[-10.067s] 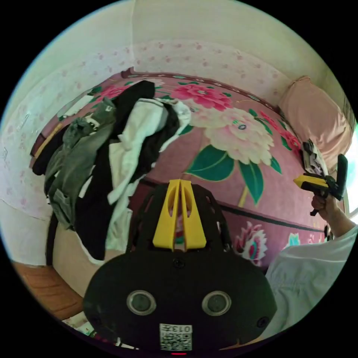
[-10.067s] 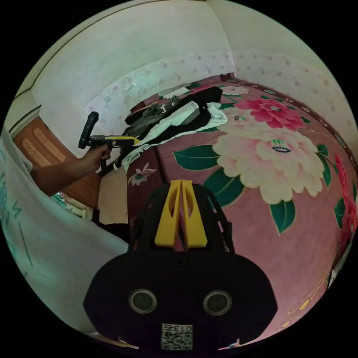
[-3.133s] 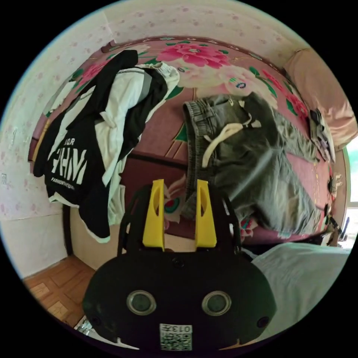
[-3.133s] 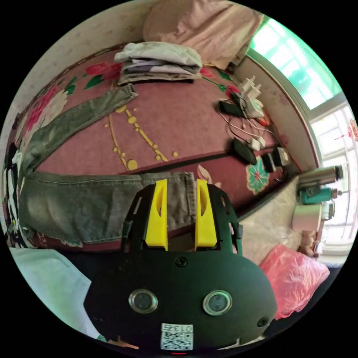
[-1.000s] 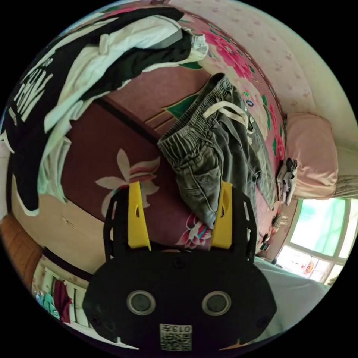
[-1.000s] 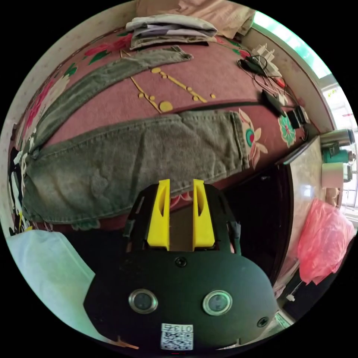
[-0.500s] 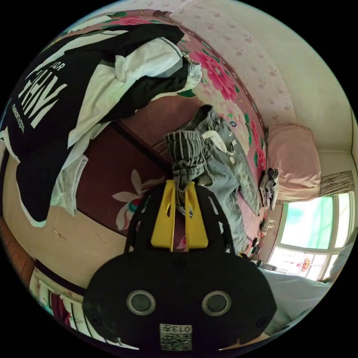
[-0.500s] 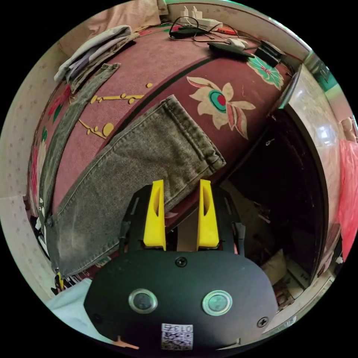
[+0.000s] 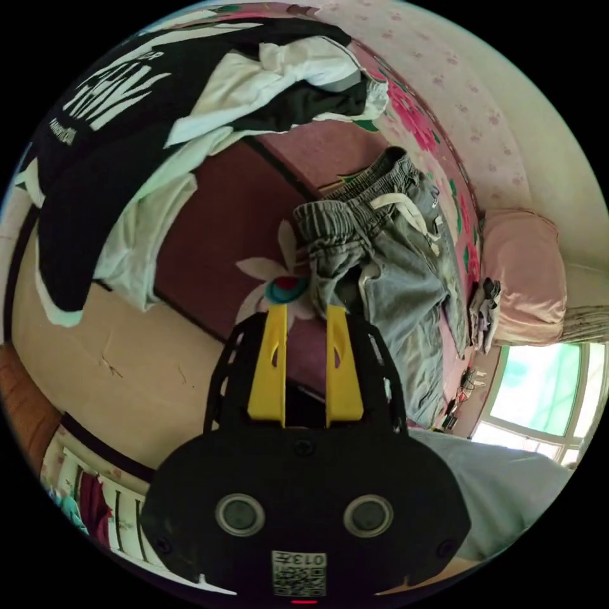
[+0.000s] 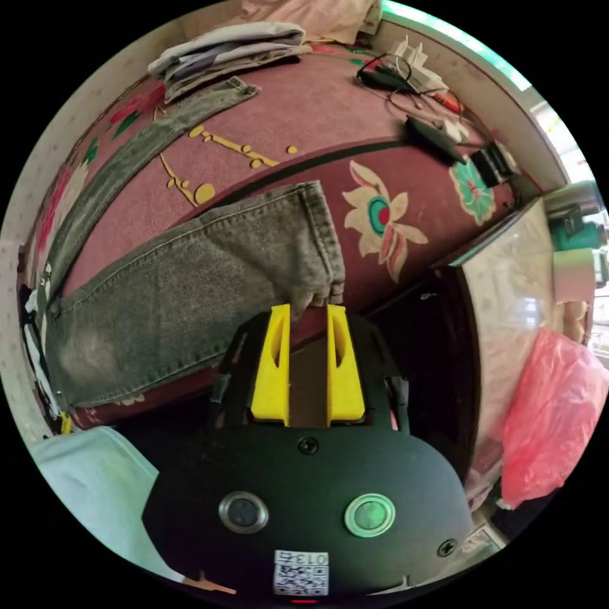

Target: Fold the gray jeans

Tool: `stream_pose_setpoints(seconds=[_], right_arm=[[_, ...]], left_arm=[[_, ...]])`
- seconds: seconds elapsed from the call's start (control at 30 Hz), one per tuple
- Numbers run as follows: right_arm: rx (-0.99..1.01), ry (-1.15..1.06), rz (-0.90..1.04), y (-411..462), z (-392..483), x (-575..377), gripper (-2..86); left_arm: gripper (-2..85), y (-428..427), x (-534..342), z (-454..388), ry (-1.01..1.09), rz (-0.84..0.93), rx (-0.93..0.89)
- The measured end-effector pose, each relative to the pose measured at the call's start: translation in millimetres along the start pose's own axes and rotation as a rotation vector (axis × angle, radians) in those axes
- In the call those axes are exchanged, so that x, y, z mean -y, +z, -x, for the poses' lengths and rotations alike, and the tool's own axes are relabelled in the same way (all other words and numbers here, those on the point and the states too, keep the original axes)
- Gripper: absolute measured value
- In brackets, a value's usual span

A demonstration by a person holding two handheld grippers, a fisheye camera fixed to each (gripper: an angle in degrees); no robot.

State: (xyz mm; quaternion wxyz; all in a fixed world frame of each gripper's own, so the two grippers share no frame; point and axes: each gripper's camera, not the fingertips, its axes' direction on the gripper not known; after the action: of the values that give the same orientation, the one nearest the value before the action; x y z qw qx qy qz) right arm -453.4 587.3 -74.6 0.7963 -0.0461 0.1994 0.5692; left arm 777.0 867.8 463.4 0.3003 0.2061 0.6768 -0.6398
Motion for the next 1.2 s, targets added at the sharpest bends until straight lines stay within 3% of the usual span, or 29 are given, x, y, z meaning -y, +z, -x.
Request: stream_pose_setpoints(seconds=[0.1, 0.2, 0.37, 0.47, 0.57, 0.73, 0.8, 0.87, 0.93, 1.07, 1.2], right_arm=[[-0.201, -0.067, -0.098, -37, 15, -12, 7.9], [-0.265, -0.225, -0.257, -62, 59, -14, 7.5], [-0.297, -0.414, -0.278, -27, 165, 20, 4.7], [-0.249, -0.471, -0.219, -3, 196, 40, 1.8], [-0.196, -0.466, -0.123, 22, 196, 59, 0.7], [-0.098, -0.444, -0.019, 13, 184, 91, 0.2], [-0.069, -0.422, -0.161, -13, 181, 103, 0.4], [-0.043, -0.476, -0.273, -39, 189, 132, 0.8], [-0.048, -0.561, -0.304, -50, 208, 166, 1.4], [-0.072, -0.733, -0.381, -66, 271, 267, 5.7], [-0.074, -0.922, -0.342, -61, 330, 353, 7.2]], left_arm=[[8.7, -36, -28, -4, -0.019, -0.058, 0.168], [8.1, -41, -25, -69, 0.202, -0.102, 0.328], [6.3, 53, -6, -245, 0.722, -0.107, 0.481], [5.3, 116, 3, -290, 0.843, -0.006, 0.501], [3.3, 158, 10, -295, 0.871, 0.091, 0.586], [0.6, 140, 25, -294, 0.677, 0.154, 0.386], [0.5, 114, 24, -306, 0.675, 0.022, 0.335], [1.0, 89, 35, -336, 0.718, -0.131, 0.365], [2.4, 90, 55, -369, 0.795, -0.150, 0.407], [7.2, 134, 111, -454, 1.018, -0.077, 0.629], [9.0, 178, 150, -510, 1.205, 0.027, 0.730]])
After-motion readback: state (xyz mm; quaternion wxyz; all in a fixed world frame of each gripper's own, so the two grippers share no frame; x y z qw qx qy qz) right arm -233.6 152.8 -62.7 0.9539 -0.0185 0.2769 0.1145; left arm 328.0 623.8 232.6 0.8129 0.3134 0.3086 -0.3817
